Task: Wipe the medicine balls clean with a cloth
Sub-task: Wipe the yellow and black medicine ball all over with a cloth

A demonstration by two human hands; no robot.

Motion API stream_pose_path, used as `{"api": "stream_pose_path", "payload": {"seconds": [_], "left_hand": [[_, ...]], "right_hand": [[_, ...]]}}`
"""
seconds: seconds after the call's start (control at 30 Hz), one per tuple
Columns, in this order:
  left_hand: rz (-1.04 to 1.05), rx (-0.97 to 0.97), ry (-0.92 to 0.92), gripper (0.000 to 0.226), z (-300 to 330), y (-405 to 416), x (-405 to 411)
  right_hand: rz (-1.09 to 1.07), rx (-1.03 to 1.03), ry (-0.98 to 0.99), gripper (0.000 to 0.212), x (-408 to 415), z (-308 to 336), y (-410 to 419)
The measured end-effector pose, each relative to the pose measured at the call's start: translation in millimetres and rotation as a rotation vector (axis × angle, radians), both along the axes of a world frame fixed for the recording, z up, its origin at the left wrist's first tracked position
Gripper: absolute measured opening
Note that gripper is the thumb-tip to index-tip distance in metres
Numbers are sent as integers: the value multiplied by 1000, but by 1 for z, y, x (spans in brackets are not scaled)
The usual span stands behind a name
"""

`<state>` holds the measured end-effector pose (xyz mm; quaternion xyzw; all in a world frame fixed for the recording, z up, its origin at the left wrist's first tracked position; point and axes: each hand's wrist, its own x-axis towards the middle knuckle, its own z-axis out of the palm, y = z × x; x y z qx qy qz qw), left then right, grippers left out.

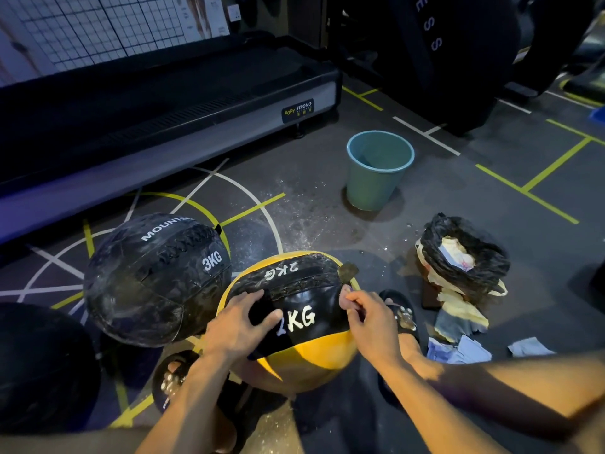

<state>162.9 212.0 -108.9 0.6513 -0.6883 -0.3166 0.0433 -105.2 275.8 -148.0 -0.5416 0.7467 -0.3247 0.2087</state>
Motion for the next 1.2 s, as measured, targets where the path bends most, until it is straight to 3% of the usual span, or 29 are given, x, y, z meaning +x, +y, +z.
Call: {"api": "stream_pose_path", "payload": {"seconds": [0.1, 0.23, 0.37, 0.47, 0.57, 0.7, 0.77, 0.83, 0.93, 1.03, 1.13, 1.2], "left_hand": [[13, -19, -92, 91, -4, 4, -7], [101, 69, -155, 96, -1, 0, -11], [114, 55, -152, 95, 2, 8, -17], [122, 61, -143, 94, 3, 9, -18], [130, 75, -122, 92, 4, 10, -17], [143, 64, -110, 91, 2, 10, -17], [146, 55, -105, 90, 2, 10, -19], [153, 45, -98, 89, 3, 11, -23], [148, 53, -116, 89, 3, 13, -26], [153, 60, -112, 89, 3, 15, -26], [139, 68, -126, 90, 4, 14, -27], [125, 61, -129, 90, 3, 15, -29]], "right_hand": [[13, -64, 39, 24, 26, 11, 11], [288, -136, 202, 18, 60, 17, 32], [453, -134, 251, 17, 35, 9, 28], [230, -76, 131, 27, 1, 0, 17], [26, 20, 42, 20, -15, -3, 5], [141, 19, 62, 20, 13, 13, 13], [246, 25, 171, 15, 24, 23, 21], [323, -111, 347, 11, 31, 28, 18], [386, -206, 427, 20, 40, 30, -6], [373, -140, 541, 21, 36, 29, -26], [302, -8, 468, 10, 10, 31, -39], [176, 85, 402, 17, -4, 33, -44]]}}
